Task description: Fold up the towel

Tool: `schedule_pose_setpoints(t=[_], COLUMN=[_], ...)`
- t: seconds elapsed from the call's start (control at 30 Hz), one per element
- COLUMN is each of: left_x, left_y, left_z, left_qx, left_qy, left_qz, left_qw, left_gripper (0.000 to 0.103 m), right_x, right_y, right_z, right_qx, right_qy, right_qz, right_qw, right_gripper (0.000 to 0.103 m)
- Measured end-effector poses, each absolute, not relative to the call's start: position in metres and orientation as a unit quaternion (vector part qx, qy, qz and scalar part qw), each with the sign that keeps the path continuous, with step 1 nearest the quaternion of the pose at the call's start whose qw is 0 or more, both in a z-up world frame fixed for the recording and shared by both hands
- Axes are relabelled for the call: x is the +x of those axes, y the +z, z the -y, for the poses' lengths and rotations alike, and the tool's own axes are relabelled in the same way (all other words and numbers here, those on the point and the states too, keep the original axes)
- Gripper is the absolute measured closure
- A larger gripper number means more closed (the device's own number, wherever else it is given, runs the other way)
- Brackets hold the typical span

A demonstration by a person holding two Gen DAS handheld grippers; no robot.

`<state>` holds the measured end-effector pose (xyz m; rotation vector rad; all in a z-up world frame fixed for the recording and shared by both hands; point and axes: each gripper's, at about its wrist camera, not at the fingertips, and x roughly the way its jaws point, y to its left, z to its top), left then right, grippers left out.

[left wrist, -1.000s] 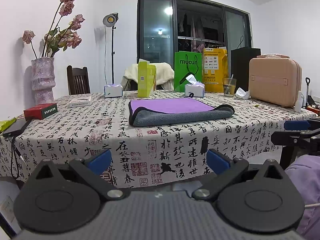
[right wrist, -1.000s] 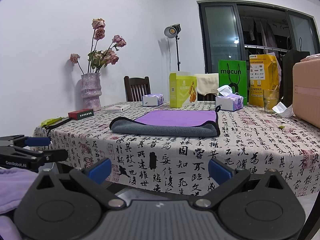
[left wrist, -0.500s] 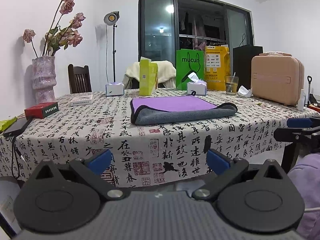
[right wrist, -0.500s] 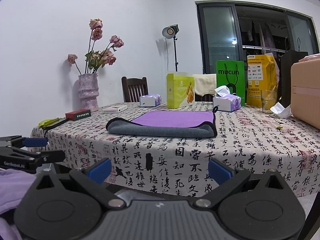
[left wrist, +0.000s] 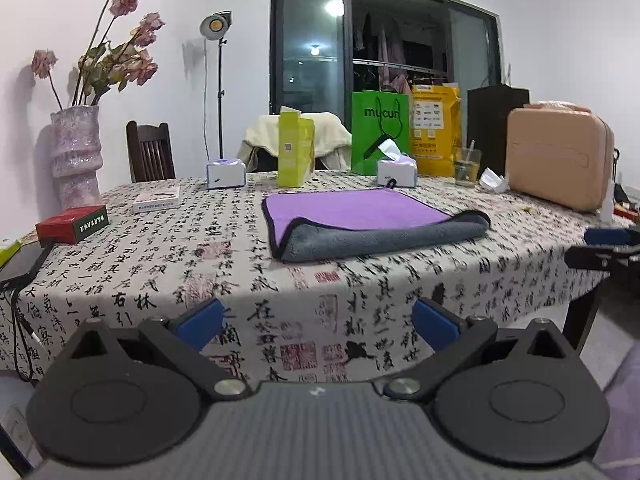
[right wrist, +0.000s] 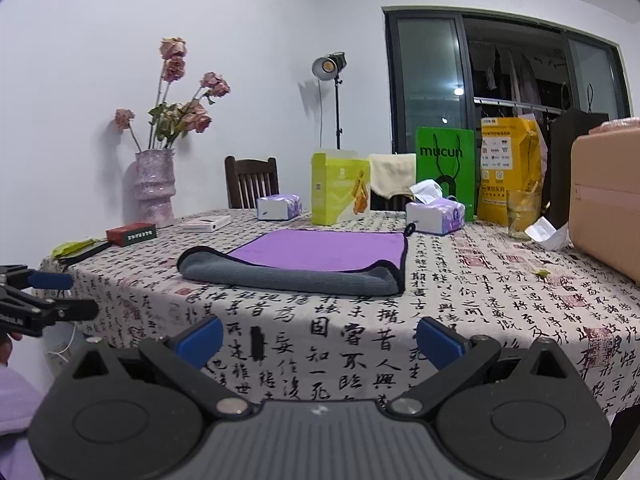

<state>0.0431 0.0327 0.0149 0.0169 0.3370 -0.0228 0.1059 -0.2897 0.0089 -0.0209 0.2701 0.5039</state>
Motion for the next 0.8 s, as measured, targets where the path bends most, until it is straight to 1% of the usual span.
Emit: schedule_pose_setpoints(t=[0.23, 0.3, 0.4, 0.43, 0.47, 0.53, 0.67, 0.7, 0.8], left_x=[0.068, 0.082, 0.105, 0.115, 0.125, 0.146, 0.182, 0.188, 0.206], left_y=[0.031, 0.035, 0.037, 0.037, 0.037, 0.037, 0.033, 0.031, 0.027], left_z=[-0.040, -0.041, -0.041, -0.040, -0.040, -0.040, -0.045, -0.047, -0.053], left_qx=[0.024, 0.028, 0.034, 0.040, 0.046, 0.053, 0.045, 0.046, 0.035], left_qy=[-0.031, -0.038, -0.041, -0.042, -0.041, -0.044, -0.047, -0.045, -0.043], left_qz=[-0.143, -0.138, -0.139, -0.139, -0.142, -0.154, -0.185, -0.192, -0.207], left_qw=[0.989, 0.989, 0.989, 0.989, 0.988, 0.986, 0.981, 0.979, 0.977], left_gripper=[0.000, 0.002, 0.009, 0.013, 0.021, 0.033, 0.037, 0.038, 0.038], right_x=[0.133, 0.142, 0.160, 0.168, 0.175, 0.193, 0.230, 0.236, 0.255], right_y=[0.013, 0.016, 0.020, 0.021, 0.023, 0.026, 0.025, 0.024, 0.023], right_z=[0.294, 0.295, 0.297, 0.297, 0.297, 0.294, 0.288, 0.286, 0.280], right_qx=[-0.030, -0.032, -0.033, -0.030, -0.027, -0.023, -0.019, -0.021, -0.029], right_qy=[0.235, 0.238, 0.244, 0.244, 0.246, 0.255, 0.267, 0.266, 0.264], right_qz=[-0.133, -0.131, -0.129, -0.129, -0.130, -0.129, -0.136, -0.140, -0.145], right_qw=[0.962, 0.962, 0.961, 0.961, 0.960, 0.958, 0.954, 0.954, 0.953], right_gripper=[0.000, 0.000, 0.000, 0.000, 0.000, 0.000, 0.002, 0.005, 0.010])
